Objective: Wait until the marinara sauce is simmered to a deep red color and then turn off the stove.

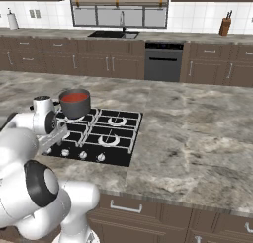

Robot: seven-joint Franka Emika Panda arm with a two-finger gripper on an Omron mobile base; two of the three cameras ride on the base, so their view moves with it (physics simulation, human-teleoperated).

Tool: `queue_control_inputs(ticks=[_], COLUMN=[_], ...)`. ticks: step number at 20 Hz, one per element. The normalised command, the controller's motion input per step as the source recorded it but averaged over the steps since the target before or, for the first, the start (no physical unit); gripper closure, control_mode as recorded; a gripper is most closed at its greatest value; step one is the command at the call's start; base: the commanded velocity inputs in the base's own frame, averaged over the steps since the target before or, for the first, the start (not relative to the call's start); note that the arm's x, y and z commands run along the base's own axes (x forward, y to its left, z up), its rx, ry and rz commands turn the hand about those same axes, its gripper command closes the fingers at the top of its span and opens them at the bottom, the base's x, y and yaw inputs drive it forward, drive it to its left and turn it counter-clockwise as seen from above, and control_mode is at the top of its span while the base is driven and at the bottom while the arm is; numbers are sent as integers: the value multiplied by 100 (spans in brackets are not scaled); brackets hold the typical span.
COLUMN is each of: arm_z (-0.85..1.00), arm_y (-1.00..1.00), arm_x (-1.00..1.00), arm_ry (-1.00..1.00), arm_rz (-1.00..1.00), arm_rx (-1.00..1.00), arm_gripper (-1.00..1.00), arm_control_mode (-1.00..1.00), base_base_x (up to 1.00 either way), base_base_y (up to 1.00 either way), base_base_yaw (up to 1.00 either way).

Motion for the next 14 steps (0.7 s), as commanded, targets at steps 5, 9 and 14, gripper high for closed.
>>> queue_control_inputs(ticks=[5, 9, 14], arm_z=[-16, -13, -14], arm_y=[0, 0, 0], arm_x=[16, 23, 29], arm_ry=[0, 0, 0], arm_rz=[10, 7, 4], arm_rx=[-4, -5, -1], arm_gripper=[-100, -100, -100], arm_control_mode=[-100, -100, -100], base_base_x=[0, 0, 0], base_base_y=[0, 0, 0], base_base_yaw=[0, 0, 0])
